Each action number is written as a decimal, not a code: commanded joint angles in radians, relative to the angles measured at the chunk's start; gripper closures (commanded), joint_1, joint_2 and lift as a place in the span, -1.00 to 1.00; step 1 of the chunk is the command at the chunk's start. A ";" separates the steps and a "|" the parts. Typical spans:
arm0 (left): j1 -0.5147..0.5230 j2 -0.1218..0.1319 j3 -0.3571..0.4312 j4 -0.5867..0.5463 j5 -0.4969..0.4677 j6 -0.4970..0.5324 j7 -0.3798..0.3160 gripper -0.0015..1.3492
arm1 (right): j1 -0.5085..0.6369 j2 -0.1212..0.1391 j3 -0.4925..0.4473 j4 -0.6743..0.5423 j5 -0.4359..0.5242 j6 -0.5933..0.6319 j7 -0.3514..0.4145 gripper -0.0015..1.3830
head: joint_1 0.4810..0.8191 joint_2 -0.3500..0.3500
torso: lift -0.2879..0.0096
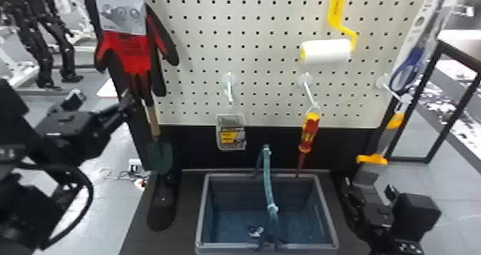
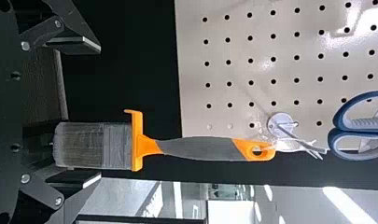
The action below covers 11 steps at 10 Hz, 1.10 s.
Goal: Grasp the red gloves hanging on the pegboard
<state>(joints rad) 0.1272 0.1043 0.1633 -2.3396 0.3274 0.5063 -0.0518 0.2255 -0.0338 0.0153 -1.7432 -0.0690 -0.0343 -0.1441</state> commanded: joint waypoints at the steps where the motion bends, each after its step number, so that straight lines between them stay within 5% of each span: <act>1: -0.021 0.000 0.012 -0.014 0.007 0.009 -0.006 -0.73 | 0.001 -0.002 -0.001 0.002 0.000 0.001 0.000 -0.53 | -0.60 0.00 | 0.26; 7: -0.116 0.032 0.185 -0.015 0.093 0.124 -0.103 -0.73 | 0.008 -0.003 -0.001 -0.001 0.002 0.005 0.000 -0.53 | -0.60 0.00 | 0.26; 9: -0.196 0.081 0.288 -0.014 0.122 0.290 -0.187 -0.73 | 0.001 -0.003 0.000 -0.001 0.005 0.011 0.000 -0.53 | -0.60 0.00 | 0.26; 11: -0.259 0.109 0.348 0.051 0.151 0.325 -0.299 -0.73 | -0.008 -0.003 0.006 0.007 0.009 0.013 0.001 -0.53 | -0.60 0.00 | 0.26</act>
<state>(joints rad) -0.1115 0.2067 0.4965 -2.3171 0.4633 0.8311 -0.3476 0.2194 -0.0368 0.0203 -1.7378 -0.0605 -0.0223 -0.1420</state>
